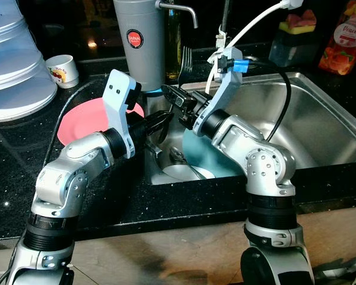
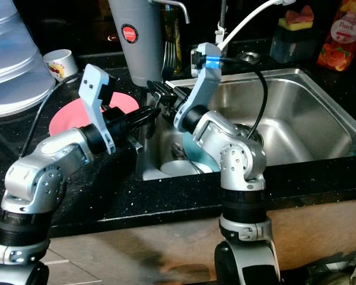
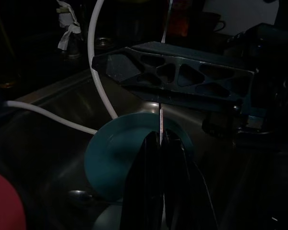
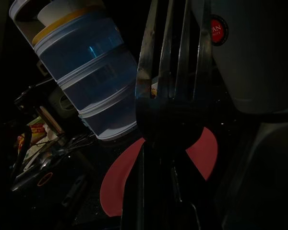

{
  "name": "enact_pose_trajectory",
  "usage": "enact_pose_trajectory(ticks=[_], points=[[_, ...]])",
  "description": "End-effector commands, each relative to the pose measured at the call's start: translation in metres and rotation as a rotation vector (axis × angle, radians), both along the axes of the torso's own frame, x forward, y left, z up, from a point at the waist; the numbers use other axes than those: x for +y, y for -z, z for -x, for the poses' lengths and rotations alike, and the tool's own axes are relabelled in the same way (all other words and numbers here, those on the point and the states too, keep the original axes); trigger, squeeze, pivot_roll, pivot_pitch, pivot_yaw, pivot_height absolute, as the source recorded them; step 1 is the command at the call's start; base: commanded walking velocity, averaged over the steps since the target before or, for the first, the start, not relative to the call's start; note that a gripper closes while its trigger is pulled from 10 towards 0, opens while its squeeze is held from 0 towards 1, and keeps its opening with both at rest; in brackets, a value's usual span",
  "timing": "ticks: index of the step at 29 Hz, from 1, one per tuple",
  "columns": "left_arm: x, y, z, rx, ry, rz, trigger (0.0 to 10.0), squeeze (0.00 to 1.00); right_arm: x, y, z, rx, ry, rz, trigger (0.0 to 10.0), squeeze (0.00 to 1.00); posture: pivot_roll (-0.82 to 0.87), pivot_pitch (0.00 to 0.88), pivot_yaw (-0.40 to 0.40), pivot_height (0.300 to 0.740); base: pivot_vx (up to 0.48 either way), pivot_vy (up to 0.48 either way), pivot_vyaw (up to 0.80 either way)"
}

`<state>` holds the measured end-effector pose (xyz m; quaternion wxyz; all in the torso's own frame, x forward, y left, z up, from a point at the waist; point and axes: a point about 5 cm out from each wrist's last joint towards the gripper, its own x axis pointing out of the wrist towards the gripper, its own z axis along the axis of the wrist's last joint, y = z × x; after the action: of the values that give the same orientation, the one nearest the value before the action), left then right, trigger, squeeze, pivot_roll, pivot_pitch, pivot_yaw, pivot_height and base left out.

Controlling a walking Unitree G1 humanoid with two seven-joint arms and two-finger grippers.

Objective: Kitchen organization

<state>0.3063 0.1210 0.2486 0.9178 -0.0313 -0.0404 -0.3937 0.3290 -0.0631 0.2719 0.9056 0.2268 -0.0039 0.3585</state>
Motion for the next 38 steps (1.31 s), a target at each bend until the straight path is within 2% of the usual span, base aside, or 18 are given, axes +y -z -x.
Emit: enact_pose_trajectory(ticks=[1,7,8,10,11,13,15,19,23,24,25,26,30,31,32,33,34,38], points=[[0.005,-0.002,-0.001,-0.006,-0.015,-0.008,0.0,0.00,-0.014,0.002,-0.007,0.010,0.090,-0.004,0.0,0.00,0.02,0.025,0.065,0.740,0.000,0.000,0.00],[0.006,-0.001,-0.003,-0.002,-0.040,-0.016,0.0,0.00,-0.018,0.002,-0.010,0.006,0.119,-0.002,0.0,0.00,0.02,0.025,0.065,0.740,0.000,0.000,0.00],[0.007,-0.001,-0.003,0.005,-0.043,-0.015,10.0,1.00,-0.022,0.002,-0.012,0.001,0.147,0.012,0.0,0.00,0.02,0.024,0.066,0.740,0.000,0.000,0.00],[0.008,-0.001,-0.003,0.007,-0.042,-0.018,10.0,1.00,-0.025,0.003,-0.014,-0.004,0.177,0.030,0.0,0.00,0.02,0.024,0.066,0.740,0.000,0.000,0.00],[0.011,0.001,-0.006,0.002,-0.080,-0.048,10.0,1.00,-0.035,0.005,-0.020,-0.023,0.252,0.102,0.0,0.00,0.02,0.024,0.065,0.740,0.000,0.000,0.00],[0.012,0.002,-0.006,0.000,-0.094,-0.064,10.0,1.00,-0.038,0.007,-0.022,-0.031,0.277,0.135,0.0,0.00,0.02,0.024,0.065,0.740,0.000,0.000,0.00],[0.016,0.005,-0.009,0.000,-0.139,-0.108,10.0,0.00,-0.047,0.015,-0.027,-0.059,0.362,0.253,0.0,0.00,0.02,0.023,0.065,0.740,0.000,0.000,0.00],[0.019,0.011,-0.010,-0.004,-0.156,-0.194,10.0,0.00,-0.052,0.033,-0.030,-0.053,0.408,0.338,0.0,0.00,0.02,0.022,0.064,0.740,0.000,0.000,0.00],[0.015,0.018,-0.007,0.008,-0.115,-0.252,10.0,0.00,-0.050,0.043,-0.029,-0.041,0.400,0.374,0.0,0.00,0.03,0.023,0.062,0.740,0.000,0.000,0.00],[0.008,0.027,-0.001,0.024,-0.057,-0.317,10.0,0.00,-0.043,0.055,-0.027,-0.017,0.370,0.401,0.0,0.00,0.02,0.023,0.064,0.740,0.000,0.000,0.00],[0.005,0.031,0.001,0.034,-0.039,-0.338,10.0,0.00,-0.040,0.061,-0.025,-0.008,0.355,0.415,0.0,0.00,0.02,0.023,0.064,0.740,0.000,0.000,0.00],[0.005,0.031,0.001,0.034,-0.039,-0.338,10.0,0.00,-0.040,0.061,-0.025,-0.008,0.355,0.415,0.0,0.00,0.02,0.023,0.064,0.740,0.000,0.000,0.00],[0.001,0.040,0.003,0.067,-0.013,-0.381,10.0,0.00,-0.033,0.085,-0.020,0.055,0.290,0.490,0.0,0.00,0.02,0.021,0.066,0.740,0.000,0.000,0.00],[0.000,0.042,0.004,0.068,0.001,-0.387,10.0,0.00,-0.032,0.090,-0.019,0.061,0.271,0.519,6.0,0.00,0.02,0.019,0.066,0.740,0.000,0.000,0.00],[0.000,0.042,0.004,0.068,0.001,-0.387,10.0,0.00,-0.032,0.090,-0.019,0.061,0.271,0.519,6.0,0.00,0.02,0.019,0.066,0.740,0.000,0.000,0.00],[-0.001,0.044,0.005,0.074,0.017,-0.396,10.0,0.00,-0.032,0.094,-0.019,0.065,0.260,0.544,8.7,0.00,0.02,0.016,0.066,0.740,0.000,0.000,0.00],[-0.001,0.047,0.007,0.081,0.032,-0.407,10.0,0.00,-0.031,0.097,-0.019,0.073,0.249,0.567,10.0,0.00,0.02,0.016,0.066,0.740,0.000,0.000,0.00],[0.000,0.053,0.009,0.094,0.047,-0.453,10.0,0.00,-0.032,0.103,-0.018,0.082,0.232,0.614,10.0,0.00,0.02,0.009,0.066,0.740,0.000,0.000,0.00]])
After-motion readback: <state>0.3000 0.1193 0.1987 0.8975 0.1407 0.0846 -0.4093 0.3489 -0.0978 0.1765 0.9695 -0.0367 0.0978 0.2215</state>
